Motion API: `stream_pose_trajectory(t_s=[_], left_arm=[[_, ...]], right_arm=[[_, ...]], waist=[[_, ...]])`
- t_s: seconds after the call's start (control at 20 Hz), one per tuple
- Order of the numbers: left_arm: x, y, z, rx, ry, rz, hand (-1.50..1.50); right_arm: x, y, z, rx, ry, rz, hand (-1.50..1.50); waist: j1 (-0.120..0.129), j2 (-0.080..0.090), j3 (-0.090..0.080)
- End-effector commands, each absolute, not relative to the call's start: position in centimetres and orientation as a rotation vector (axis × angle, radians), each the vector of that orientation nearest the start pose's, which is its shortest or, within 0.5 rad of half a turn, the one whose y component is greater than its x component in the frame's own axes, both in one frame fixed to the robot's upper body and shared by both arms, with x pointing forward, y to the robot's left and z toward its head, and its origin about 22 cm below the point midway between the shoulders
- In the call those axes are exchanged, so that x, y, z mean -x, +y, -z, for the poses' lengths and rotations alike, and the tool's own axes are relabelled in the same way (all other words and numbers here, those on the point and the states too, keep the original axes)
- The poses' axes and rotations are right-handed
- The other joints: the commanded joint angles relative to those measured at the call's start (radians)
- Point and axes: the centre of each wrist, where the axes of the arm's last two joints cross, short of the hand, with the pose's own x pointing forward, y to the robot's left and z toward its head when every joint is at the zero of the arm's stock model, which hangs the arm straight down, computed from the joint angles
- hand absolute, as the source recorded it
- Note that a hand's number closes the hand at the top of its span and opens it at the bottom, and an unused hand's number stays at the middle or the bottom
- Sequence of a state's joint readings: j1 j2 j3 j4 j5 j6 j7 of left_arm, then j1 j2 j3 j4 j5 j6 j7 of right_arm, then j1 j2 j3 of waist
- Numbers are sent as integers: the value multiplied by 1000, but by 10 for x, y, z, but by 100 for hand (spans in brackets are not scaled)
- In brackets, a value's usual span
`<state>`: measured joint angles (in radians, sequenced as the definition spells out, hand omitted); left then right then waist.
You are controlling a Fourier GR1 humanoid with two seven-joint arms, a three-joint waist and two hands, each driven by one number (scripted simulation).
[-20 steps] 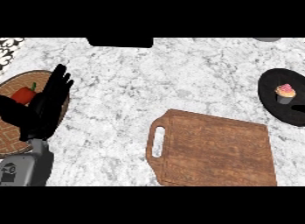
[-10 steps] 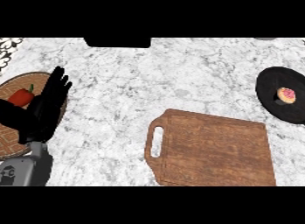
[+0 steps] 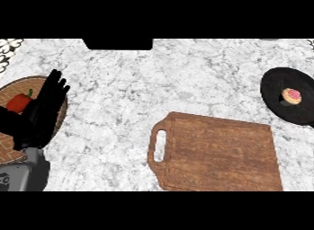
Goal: Pick the cupcake from the cutting board and place it in the pan
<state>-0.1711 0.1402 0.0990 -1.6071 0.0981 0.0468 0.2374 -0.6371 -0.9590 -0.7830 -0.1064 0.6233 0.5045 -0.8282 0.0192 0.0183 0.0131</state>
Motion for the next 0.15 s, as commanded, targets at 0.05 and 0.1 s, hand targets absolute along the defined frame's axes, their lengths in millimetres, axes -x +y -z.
stream_pose_trajectory(t_s=[0.05, 0.1], left_arm=[[-279, 269, -57, -76, -1529, -41, 0], [-276, 268, -62, -77, -1543, -36, 0]], right_arm=[[-232, -592, -94, 231, -1754, -263, -150], [-228, -592, -89, 246, -1736, -281, -150]], waist=[[-1, 1, 0], [6, -2, 1]])
